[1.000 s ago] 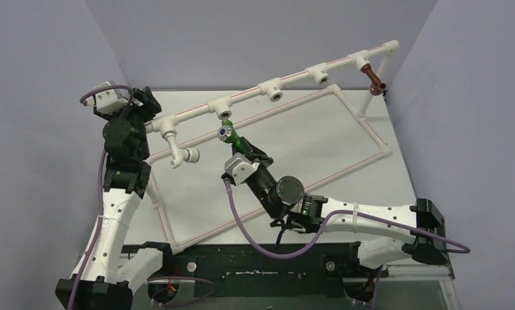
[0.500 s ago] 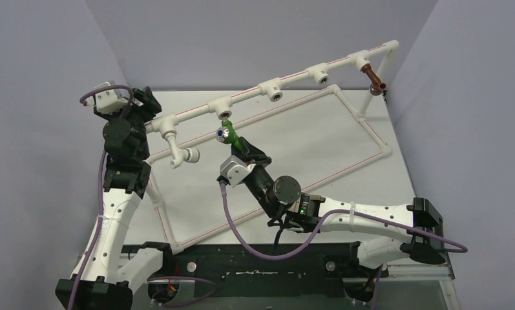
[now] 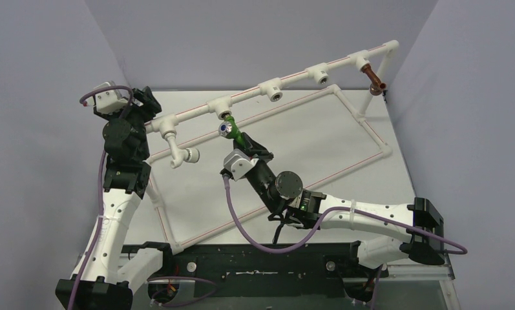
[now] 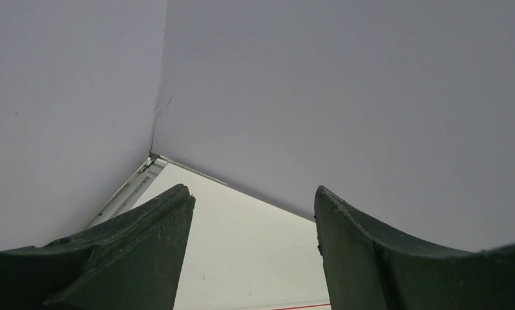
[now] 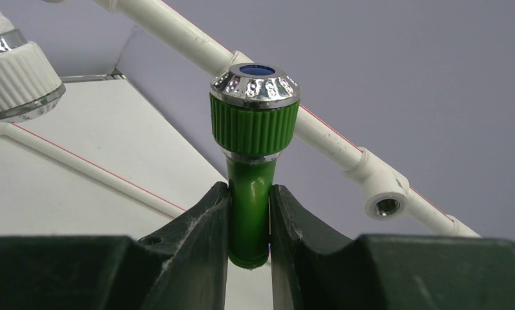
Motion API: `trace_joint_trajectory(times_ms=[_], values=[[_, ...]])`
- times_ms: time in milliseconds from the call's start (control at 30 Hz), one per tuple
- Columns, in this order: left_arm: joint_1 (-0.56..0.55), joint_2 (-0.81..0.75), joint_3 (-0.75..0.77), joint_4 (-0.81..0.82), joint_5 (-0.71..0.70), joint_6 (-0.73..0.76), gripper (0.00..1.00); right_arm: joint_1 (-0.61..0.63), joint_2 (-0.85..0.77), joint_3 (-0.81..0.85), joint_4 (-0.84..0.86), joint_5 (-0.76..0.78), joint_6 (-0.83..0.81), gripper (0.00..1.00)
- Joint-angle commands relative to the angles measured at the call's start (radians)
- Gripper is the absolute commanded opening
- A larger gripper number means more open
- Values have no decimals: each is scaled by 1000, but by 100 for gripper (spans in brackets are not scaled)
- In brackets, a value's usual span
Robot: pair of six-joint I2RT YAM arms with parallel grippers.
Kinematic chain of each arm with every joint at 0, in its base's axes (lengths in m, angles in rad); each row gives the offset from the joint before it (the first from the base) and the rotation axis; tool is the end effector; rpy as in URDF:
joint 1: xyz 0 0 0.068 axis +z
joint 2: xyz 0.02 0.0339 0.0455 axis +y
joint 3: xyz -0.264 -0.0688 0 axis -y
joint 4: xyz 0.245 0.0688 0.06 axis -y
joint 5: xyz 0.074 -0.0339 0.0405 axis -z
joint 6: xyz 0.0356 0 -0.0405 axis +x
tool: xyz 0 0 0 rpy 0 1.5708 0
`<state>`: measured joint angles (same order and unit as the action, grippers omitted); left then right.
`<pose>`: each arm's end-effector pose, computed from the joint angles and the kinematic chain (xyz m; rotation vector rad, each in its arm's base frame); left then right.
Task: Install the water faucets
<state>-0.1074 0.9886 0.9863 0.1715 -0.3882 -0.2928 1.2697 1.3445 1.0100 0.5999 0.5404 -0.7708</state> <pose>0.2255 -0.0108 0.4115 -0.4471 1.3420 -0.0592 0.1102 0.2933 0.3744 -0.8376 1.0514 0.0689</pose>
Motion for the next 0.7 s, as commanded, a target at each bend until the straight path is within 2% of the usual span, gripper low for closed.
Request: trace_joint_trajectory(times_ms=[0,667], values=[[-6,52,-100,-296,45,14,66,-10,7,62,92,-31,23,0],[-5,53,-106,-294,52,17,66,-10,36,78,110,-10,10,0]])
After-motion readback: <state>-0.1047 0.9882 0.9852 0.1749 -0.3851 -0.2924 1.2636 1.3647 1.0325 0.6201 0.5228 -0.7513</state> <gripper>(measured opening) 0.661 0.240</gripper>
